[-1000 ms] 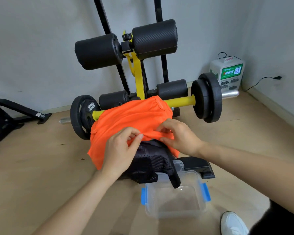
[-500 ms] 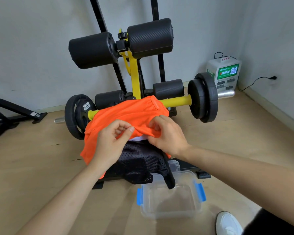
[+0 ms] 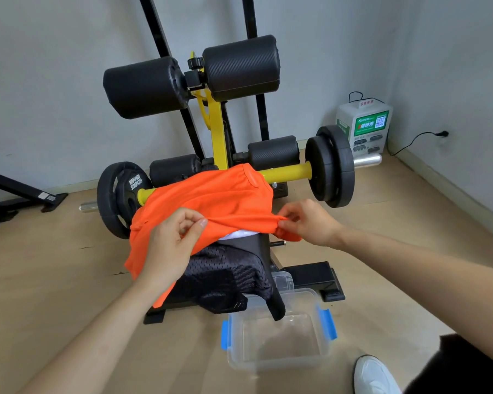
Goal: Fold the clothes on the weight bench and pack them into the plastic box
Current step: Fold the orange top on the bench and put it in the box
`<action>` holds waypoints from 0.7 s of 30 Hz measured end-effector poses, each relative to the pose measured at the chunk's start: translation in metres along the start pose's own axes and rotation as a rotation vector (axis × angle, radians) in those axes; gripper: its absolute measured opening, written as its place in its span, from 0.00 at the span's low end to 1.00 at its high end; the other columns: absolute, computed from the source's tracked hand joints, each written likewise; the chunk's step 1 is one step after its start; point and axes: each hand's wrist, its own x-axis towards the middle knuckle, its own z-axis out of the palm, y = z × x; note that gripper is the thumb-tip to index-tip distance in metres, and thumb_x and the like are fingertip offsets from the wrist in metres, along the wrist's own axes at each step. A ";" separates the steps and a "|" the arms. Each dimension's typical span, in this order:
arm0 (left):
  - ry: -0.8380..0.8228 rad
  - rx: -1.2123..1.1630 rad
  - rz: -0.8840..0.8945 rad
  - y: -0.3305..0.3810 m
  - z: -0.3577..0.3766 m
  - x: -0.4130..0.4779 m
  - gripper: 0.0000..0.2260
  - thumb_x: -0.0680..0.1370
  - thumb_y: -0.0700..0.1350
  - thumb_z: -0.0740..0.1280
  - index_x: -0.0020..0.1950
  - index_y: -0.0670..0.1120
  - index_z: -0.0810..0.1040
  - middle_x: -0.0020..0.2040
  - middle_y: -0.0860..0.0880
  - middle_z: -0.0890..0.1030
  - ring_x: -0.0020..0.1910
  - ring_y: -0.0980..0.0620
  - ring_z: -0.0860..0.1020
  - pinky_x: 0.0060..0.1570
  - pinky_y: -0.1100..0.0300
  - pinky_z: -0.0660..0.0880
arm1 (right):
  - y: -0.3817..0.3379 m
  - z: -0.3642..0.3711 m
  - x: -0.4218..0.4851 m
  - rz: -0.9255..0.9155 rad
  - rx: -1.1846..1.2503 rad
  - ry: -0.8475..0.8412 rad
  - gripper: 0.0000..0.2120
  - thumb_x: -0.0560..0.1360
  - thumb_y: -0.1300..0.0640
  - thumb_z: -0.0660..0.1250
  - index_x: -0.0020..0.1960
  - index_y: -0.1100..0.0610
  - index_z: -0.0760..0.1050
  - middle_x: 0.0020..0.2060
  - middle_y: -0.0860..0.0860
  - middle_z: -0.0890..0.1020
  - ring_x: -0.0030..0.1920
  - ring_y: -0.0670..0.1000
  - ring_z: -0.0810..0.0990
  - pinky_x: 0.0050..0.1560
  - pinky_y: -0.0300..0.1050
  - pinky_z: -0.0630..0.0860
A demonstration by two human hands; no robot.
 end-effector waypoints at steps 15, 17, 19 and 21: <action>-0.204 -0.136 -0.054 0.010 -0.018 0.017 0.04 0.78 0.44 0.71 0.44 0.49 0.82 0.30 0.43 0.76 0.33 0.50 0.67 0.36 0.58 0.63 | -0.001 -0.059 0.000 0.065 0.452 -0.222 0.08 0.76 0.64 0.70 0.53 0.67 0.80 0.44 0.56 0.84 0.45 0.49 0.82 0.47 0.41 0.80; -0.136 -0.118 -0.065 0.011 -0.013 0.028 0.03 0.78 0.43 0.71 0.44 0.48 0.83 0.32 0.46 0.81 0.34 0.55 0.72 0.36 0.62 0.67 | 0.000 -0.060 0.009 0.069 0.466 -0.156 0.08 0.76 0.64 0.70 0.54 0.66 0.81 0.45 0.56 0.85 0.45 0.48 0.83 0.47 0.41 0.80; -0.067 -0.092 -0.065 0.011 -0.006 0.045 0.04 0.78 0.41 0.72 0.44 0.47 0.82 0.33 0.49 0.82 0.32 0.61 0.74 0.35 0.69 0.68 | 0.002 -0.059 0.021 0.066 0.457 -0.066 0.06 0.76 0.63 0.70 0.52 0.63 0.82 0.45 0.55 0.85 0.44 0.47 0.83 0.48 0.41 0.80; -0.014 -0.064 -0.064 0.008 0.001 0.064 0.04 0.78 0.41 0.72 0.44 0.48 0.82 0.34 0.49 0.82 0.30 0.63 0.74 0.33 0.71 0.68 | 0.003 -0.053 0.035 0.062 0.413 0.050 0.03 0.76 0.63 0.70 0.48 0.59 0.82 0.41 0.53 0.84 0.42 0.46 0.81 0.47 0.41 0.78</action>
